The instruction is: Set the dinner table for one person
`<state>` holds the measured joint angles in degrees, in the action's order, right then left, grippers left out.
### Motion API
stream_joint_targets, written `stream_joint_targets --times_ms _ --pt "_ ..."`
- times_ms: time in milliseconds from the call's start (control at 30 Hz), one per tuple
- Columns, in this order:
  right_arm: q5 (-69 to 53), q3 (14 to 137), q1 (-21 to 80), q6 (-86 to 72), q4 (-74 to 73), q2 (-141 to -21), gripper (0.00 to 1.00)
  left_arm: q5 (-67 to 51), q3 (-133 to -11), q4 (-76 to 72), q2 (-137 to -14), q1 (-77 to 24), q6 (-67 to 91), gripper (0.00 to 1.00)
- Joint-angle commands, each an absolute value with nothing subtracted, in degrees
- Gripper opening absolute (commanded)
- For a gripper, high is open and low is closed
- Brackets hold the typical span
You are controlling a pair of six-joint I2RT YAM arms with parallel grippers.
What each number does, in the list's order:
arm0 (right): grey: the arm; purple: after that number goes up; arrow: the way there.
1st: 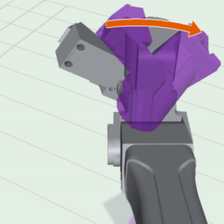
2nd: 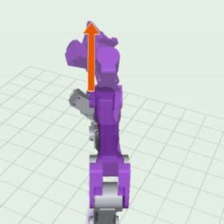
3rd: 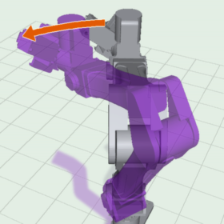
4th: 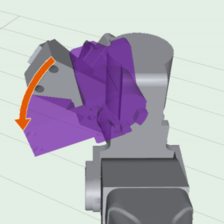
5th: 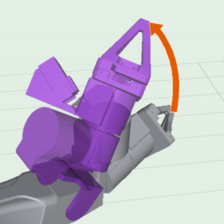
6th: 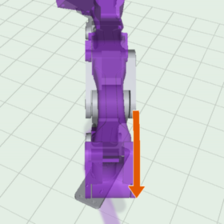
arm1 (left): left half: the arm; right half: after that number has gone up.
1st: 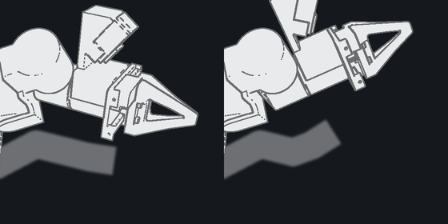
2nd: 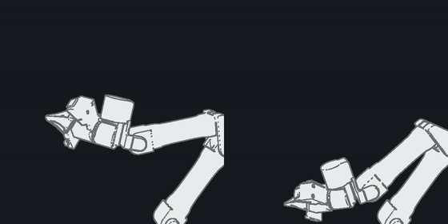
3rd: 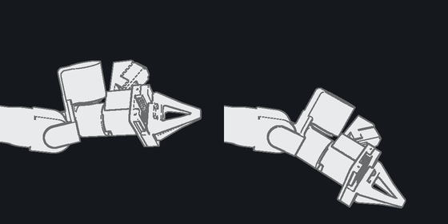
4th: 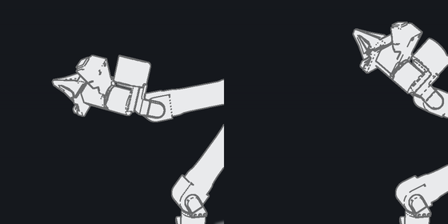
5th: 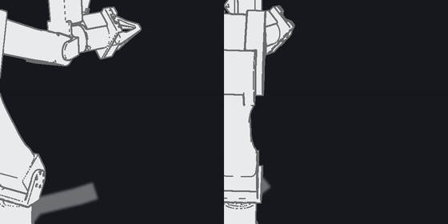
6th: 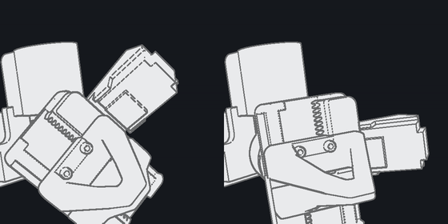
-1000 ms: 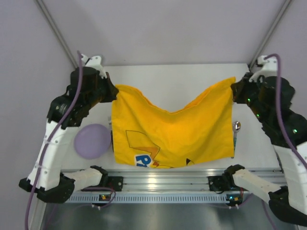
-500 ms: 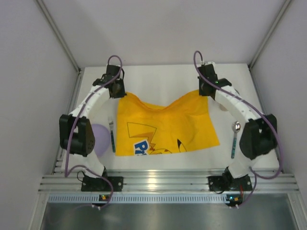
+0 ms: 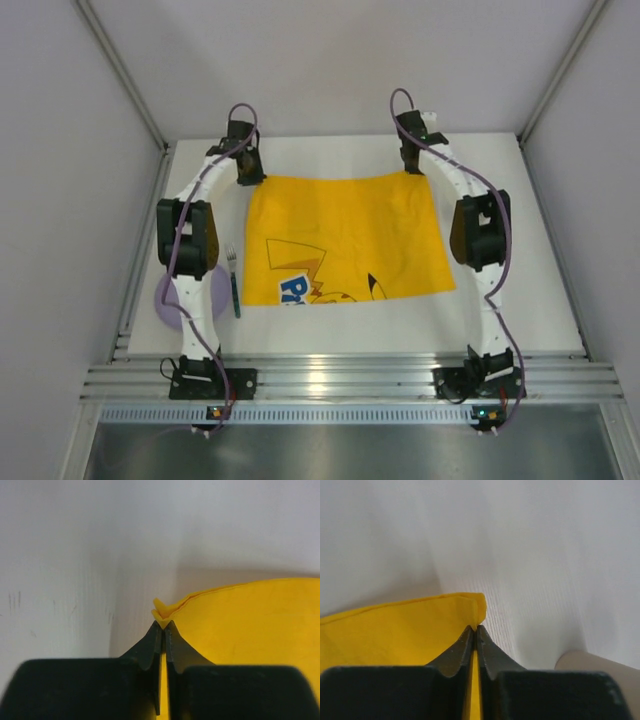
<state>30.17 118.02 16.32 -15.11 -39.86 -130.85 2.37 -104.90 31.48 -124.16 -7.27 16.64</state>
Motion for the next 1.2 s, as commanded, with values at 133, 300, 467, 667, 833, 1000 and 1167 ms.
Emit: stream_joint_targets --times_ms 133,300,467,667,833,1000,1167 --pt "32.1 122.7 14.0 -18.1 -47.6 -129.6 0.91 2.8 -111.1 31.4 -124.4 -5.8 19.9 0.98" --pt "27.6 118.1 15.2 -17.8 -46.5 -118.1 1.0 4.7 -107.6 31.6 -117.1 -6.0 20.7 0.98" --pt "19.7 109.9 20.2 -17.4 -45.8 -105.8 1.0 6.1 -95.9 33.2 -105.1 -6.1 19.2 0.98" --pt "10.6 95.0 27.7 -20.6 -49.8 -92.9 1.0 7.7 -74.6 34.5 -89.8 -6.1 21.9 0.96" --pt "7.5 79.8 32.7 -23.3 -52.4 -81.6 0.98 13.0 -62.8 38.9 -81.2 -6.0 25.8 0.96" --pt "9.1 69.1 33.0 -22.8 -52.0 -71.1 0.99 13.5 -59.2 44.8 -83.3 -6.1 30.8 0.89" --pt "10.6 64.9 32.9 -20.9 -53.7 -67.9 0.99 11.4 -53.2 42.2 -85.6 -6.1 33.8 0.78"
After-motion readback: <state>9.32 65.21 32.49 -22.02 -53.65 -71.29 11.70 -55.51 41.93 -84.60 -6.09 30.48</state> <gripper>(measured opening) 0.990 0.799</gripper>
